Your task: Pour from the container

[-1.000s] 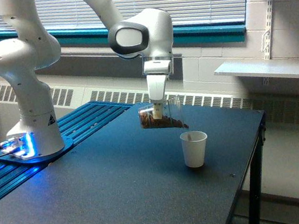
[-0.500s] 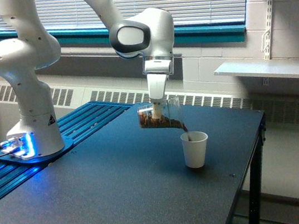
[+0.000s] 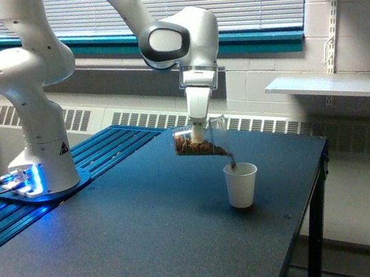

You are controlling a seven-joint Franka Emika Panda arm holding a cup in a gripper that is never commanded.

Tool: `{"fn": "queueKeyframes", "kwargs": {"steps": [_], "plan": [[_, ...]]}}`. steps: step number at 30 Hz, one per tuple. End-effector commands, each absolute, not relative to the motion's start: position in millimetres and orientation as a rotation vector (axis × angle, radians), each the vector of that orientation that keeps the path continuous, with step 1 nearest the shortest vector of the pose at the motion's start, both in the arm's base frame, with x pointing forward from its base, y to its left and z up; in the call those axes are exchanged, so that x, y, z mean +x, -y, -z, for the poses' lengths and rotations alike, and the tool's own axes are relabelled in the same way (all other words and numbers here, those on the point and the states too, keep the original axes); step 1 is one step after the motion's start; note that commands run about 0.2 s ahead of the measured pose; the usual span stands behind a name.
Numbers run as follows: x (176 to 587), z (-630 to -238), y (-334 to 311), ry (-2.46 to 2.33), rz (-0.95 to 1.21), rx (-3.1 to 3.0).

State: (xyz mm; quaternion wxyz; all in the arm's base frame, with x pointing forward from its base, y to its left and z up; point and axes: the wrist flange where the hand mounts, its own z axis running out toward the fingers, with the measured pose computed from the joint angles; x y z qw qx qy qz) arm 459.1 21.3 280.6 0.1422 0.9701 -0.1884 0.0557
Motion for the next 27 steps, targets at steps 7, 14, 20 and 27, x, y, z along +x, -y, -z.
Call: {"fn": "queueKeyframes", "kwargs": {"steps": [7, 14, 20, 27], "plan": [[463.1, -285.4, -28.4, 0.481, -0.158, 2.781], [462.5, -287.4, -27.5, 0.452, -0.142, 2.762], [463.4, -289.4, -28.9, 0.443, -0.14, 2.759], [465.4, -292.5, -29.6, 0.423, -0.133, 2.745]]}}
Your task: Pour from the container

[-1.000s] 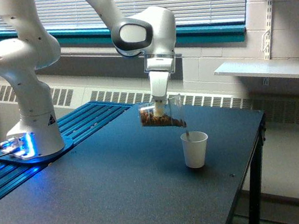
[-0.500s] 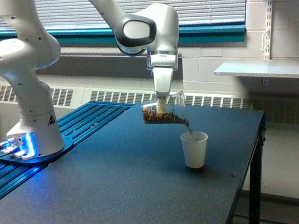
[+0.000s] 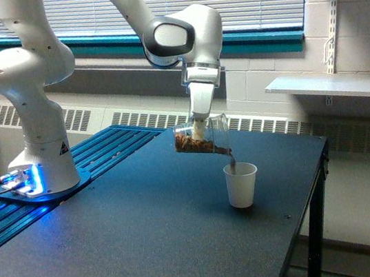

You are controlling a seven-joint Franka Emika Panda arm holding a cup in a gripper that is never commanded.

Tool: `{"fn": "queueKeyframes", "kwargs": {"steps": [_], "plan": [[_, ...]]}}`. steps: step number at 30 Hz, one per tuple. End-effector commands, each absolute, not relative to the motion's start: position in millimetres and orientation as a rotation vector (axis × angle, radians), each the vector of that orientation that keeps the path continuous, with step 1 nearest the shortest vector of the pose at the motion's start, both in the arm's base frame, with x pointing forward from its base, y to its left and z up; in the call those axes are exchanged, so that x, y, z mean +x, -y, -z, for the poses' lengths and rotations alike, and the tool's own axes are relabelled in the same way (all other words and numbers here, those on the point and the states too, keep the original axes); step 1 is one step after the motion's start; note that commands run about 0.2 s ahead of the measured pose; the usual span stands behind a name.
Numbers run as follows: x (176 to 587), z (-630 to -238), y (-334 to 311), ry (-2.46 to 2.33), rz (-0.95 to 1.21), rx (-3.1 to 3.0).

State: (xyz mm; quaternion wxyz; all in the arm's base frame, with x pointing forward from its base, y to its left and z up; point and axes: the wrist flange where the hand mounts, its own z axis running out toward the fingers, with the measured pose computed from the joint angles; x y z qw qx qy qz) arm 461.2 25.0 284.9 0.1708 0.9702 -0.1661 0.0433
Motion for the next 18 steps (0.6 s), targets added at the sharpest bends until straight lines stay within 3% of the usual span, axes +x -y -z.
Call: {"fn": "queueKeyframes", "kwargs": {"steps": [1, 18], "plan": [[465.7, -293.2, -29.7, 0.421, -0.131, 2.742], [465.5, -297.6, -30.9, 0.37, -0.1, 2.709]]}}
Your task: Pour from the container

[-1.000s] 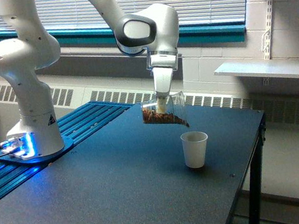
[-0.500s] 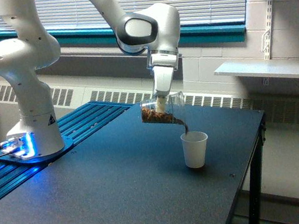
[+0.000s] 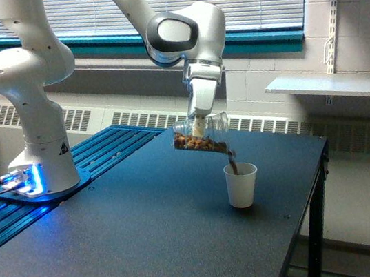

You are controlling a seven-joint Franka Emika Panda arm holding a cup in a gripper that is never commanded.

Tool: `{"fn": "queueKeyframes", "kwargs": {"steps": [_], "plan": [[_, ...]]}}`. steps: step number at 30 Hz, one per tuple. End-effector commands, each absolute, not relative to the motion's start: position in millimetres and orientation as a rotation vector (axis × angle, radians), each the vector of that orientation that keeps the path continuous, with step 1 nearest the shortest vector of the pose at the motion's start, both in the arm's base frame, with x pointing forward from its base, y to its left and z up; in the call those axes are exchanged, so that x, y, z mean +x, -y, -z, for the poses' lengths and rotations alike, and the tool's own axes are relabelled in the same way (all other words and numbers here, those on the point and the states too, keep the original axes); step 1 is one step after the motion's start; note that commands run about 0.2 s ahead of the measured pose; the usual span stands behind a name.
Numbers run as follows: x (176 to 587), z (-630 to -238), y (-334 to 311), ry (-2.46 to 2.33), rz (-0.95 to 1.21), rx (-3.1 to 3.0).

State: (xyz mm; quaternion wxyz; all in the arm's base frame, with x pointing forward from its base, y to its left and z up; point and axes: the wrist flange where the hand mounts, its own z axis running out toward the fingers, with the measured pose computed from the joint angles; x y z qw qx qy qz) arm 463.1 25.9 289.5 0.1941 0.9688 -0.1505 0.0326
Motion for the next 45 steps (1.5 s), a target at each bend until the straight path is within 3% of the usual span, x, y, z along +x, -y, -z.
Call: {"fn": "queueKeyframes", "kwargs": {"steps": [1, 45], "plan": [[466, -298, -31, 0.365, -0.099, 2.706], [471, -313, -37, 0.246, -0.021, 2.635]]}}
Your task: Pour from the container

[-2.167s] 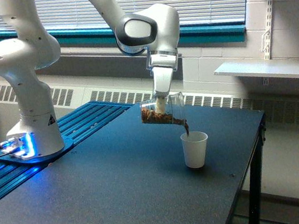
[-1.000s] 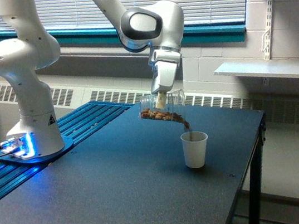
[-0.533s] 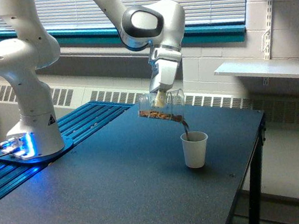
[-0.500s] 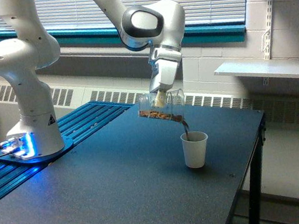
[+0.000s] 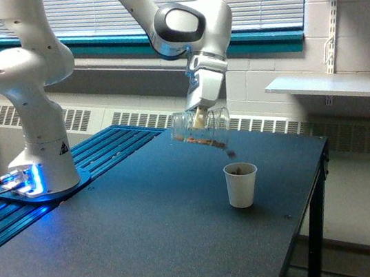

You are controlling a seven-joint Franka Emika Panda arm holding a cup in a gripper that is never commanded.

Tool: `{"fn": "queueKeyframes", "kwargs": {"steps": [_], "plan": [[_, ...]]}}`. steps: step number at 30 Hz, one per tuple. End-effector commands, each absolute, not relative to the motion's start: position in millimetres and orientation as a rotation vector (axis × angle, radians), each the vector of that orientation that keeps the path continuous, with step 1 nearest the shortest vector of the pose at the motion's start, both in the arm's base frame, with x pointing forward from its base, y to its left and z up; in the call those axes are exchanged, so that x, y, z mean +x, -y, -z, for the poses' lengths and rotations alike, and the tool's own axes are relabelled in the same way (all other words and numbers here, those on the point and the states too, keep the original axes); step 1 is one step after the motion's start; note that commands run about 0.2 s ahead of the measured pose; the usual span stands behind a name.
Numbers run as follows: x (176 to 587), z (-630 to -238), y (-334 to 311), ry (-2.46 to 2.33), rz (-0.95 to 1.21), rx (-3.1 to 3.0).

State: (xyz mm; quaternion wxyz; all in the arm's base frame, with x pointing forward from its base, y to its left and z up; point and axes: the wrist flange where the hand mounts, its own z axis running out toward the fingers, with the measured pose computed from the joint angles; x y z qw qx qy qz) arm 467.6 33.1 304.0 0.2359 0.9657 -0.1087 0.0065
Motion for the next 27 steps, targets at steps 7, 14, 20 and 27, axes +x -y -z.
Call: {"fn": "queueKeyframes", "kwargs": {"steps": [7, 14, 20, 27], "plan": [[470, -316, -38, 0.244, 0.004, 2.624], [469, -323, -37, 0.229, 0.042, 2.604], [469, -323, -39, 0.226, 0.044, 2.607], [469, -323, -40, 0.232, 0.046, 2.624]]}}
